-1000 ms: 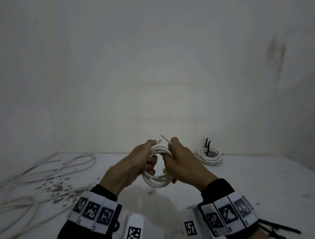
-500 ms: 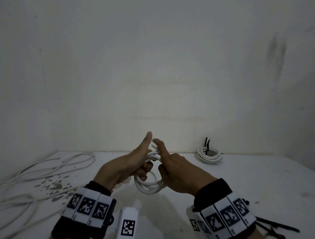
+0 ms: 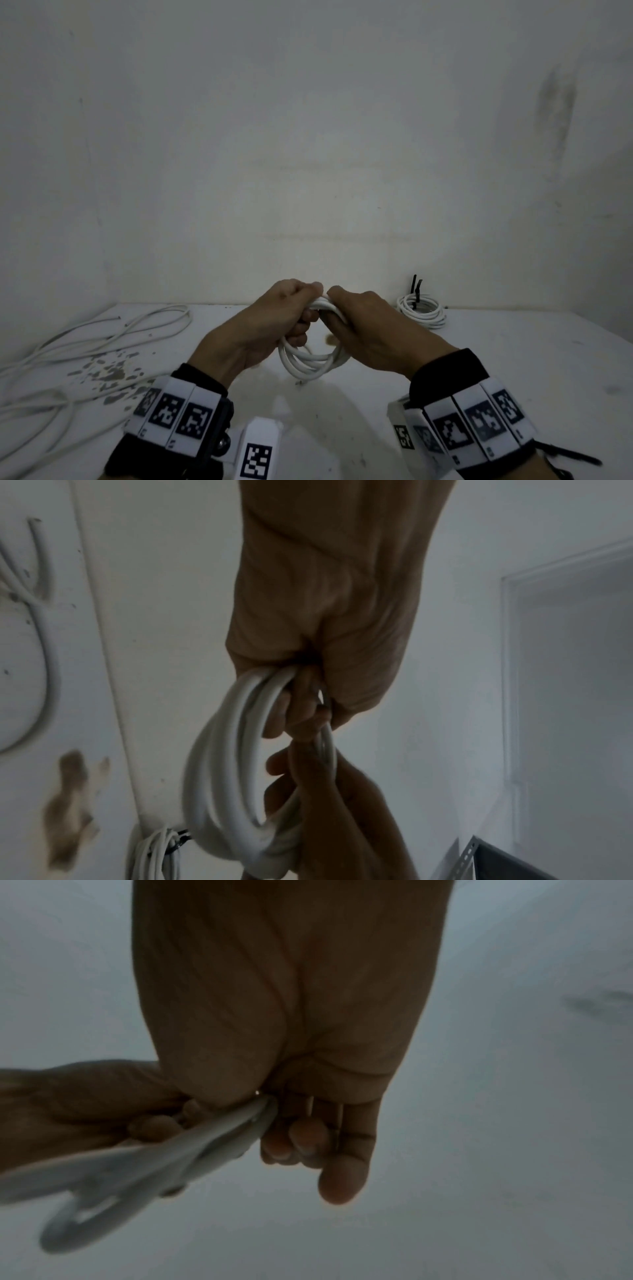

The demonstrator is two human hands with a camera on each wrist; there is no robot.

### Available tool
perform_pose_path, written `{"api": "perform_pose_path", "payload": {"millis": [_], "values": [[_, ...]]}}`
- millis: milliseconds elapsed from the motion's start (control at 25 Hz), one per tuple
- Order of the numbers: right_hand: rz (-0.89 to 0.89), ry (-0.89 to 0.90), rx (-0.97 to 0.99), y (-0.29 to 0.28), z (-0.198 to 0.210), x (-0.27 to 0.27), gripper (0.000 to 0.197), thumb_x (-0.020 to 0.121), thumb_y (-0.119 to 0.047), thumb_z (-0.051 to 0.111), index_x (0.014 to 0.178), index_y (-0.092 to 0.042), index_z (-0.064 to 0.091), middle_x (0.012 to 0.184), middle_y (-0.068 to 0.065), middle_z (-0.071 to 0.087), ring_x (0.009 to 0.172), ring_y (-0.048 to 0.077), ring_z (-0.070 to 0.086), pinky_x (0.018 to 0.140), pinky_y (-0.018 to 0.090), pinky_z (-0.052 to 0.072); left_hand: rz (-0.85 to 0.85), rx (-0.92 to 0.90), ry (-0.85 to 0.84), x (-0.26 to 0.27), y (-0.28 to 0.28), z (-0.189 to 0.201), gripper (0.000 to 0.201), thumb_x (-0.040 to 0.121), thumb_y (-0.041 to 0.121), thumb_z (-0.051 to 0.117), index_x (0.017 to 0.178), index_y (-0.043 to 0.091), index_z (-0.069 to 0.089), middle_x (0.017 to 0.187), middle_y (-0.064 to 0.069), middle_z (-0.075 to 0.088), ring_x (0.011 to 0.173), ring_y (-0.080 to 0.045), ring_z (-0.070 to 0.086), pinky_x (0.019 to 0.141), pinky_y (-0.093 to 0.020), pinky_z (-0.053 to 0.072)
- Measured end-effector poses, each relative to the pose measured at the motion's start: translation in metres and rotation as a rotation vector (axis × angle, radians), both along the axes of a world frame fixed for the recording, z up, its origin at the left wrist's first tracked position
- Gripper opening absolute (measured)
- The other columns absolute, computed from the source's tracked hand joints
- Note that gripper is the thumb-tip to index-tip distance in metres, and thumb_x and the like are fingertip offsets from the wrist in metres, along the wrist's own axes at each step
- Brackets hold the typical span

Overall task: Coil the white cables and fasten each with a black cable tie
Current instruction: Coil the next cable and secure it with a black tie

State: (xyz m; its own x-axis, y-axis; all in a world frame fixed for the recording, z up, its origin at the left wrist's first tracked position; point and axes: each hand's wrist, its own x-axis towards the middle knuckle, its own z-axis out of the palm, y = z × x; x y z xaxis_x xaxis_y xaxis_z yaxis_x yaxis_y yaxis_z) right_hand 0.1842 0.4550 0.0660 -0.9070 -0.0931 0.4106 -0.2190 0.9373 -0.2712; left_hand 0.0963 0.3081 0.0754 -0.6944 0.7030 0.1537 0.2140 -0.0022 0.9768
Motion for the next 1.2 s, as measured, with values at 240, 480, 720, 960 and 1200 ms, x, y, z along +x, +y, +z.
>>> {"api": "perform_pose_path", "payload": {"millis": [240,480,720,960,1200], "values": [[0.063,-0.114,-0.619,-0.014,0.013,0.008,0.038,0.102,-0.041,0.045,0.085,-0.009,0.058,0.08,0.005,0.071,0.075,0.026,0.07,0.073,0.04,0.056,0.225,0.046,0.025,-0.002,0.008,0.0,0.027,0.093,0.018,0.052,0.116,0.008,0.043,0.056,-0.001,0.048,0.04,-0.008,0.034,0.041,-0.023,0.03],[0.144,-0.101,-0.951,-0.017,0.006,-0.003,0.041,0.106,-0.033,0.041,0.093,0.004,0.054,0.07,0.004,0.056,0.07,0.024,0.067,0.072,0.041,0.048,0.022,0.189,-0.342,-0.012,-0.003,0.003,0.022,0.086,0.029,0.067,0.075,0.01,0.064,0.066,-0.005,0.057,0.044,-0.011,0.039,0.047,-0.023,0.036],[-0.075,0.281,-0.993,-0.012,0.008,-0.007,0.034,0.107,-0.034,0.038,0.084,-0.011,0.045,0.075,0.003,0.045,0.066,0.014,0.054,0.061,0.025,0.047,-0.139,0.496,-0.71,-0.001,0.016,-0.01,0.053,0.092,0.057,0.049,0.079,0.008,0.065,0.058,-0.002,0.054,0.056,-0.016,0.056,0.073,-0.028,0.046],[0.074,0.114,-0.875,-0.009,0.009,-0.002,0.036,0.107,-0.037,0.036,0.084,-0.01,0.046,0.075,0.003,0.047,0.066,0.017,0.051,0.068,0.039,0.053,-0.031,0.578,-0.77,0.003,0.015,0.002,0.047,0.094,0.036,0.053,0.054,0.019,0.033,0.042,0.005,0.018,0.035,-0.01,0.019,0.037,-0.019,0.033],[0.002,0.029,-0.832,-0.023,0.02,0.005,0.035,0.104,-0.031,0.034,0.085,-0.008,0.051,0.077,0.006,0.055,0.064,0.02,0.058,0.073,0.05,0.058,0.277,0.531,-0.611,0.007,0.019,0.006,0.043,0.094,0.022,0.053,0.055,0.016,0.037,0.043,0.005,0.024,0.028,-0.008,0.019,0.032,-0.015,0.027]]}}
